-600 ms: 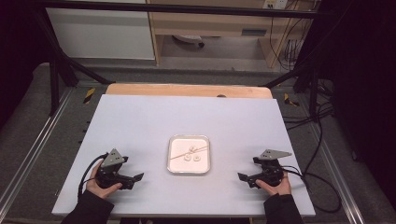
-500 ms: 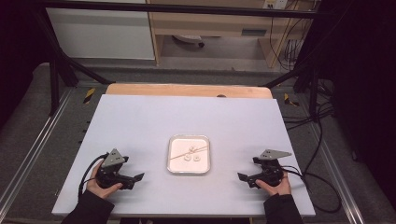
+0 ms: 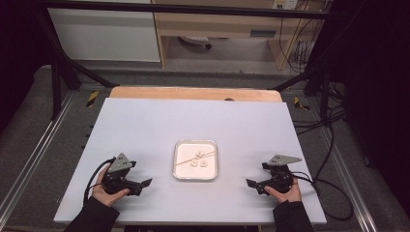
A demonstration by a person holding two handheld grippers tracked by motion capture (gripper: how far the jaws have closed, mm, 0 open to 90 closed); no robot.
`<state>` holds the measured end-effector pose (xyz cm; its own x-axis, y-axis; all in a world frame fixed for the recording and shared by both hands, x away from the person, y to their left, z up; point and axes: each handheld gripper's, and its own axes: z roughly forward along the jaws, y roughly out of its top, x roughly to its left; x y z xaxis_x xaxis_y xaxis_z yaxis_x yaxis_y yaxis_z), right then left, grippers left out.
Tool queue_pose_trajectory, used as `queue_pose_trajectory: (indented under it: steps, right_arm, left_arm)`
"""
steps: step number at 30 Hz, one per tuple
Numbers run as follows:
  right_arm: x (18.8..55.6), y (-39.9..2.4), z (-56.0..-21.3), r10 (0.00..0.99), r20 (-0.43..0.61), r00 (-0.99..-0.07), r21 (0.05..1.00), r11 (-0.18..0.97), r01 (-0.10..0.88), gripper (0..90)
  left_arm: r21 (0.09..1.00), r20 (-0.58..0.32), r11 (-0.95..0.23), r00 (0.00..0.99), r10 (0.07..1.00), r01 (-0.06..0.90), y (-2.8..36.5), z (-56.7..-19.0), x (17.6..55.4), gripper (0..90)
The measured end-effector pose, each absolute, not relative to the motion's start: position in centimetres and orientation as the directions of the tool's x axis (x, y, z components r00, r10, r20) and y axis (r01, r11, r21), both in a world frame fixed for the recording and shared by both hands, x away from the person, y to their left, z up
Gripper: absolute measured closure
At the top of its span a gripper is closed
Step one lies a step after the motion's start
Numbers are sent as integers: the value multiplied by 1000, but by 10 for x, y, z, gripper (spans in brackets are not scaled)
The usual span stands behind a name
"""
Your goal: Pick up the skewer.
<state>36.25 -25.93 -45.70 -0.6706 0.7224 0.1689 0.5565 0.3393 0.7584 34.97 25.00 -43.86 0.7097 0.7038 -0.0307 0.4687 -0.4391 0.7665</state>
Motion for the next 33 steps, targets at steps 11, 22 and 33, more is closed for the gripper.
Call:
queue_pose_trajectory:
  steps: [11, 22, 33]
  right_arm:
    - [363, -259, -457, 722, 161, -673, 758, 347, 553, 15]
    - [363, -259, -457, 721, 157, -675, 757, 351, 551, 15]
    - [363, -258, -458, 722, 156, -674, 754, 353, 553, 15]
  left_arm:
    - [756, -14, -469, 729, 684, 456, 230, -429, 355, 84]
    - [748, 10, -498, 742, 670, 439, 207, -417, 366, 90]
    - [742, 20, -521, 762, 647, 423, 176, -410, 383, 103]
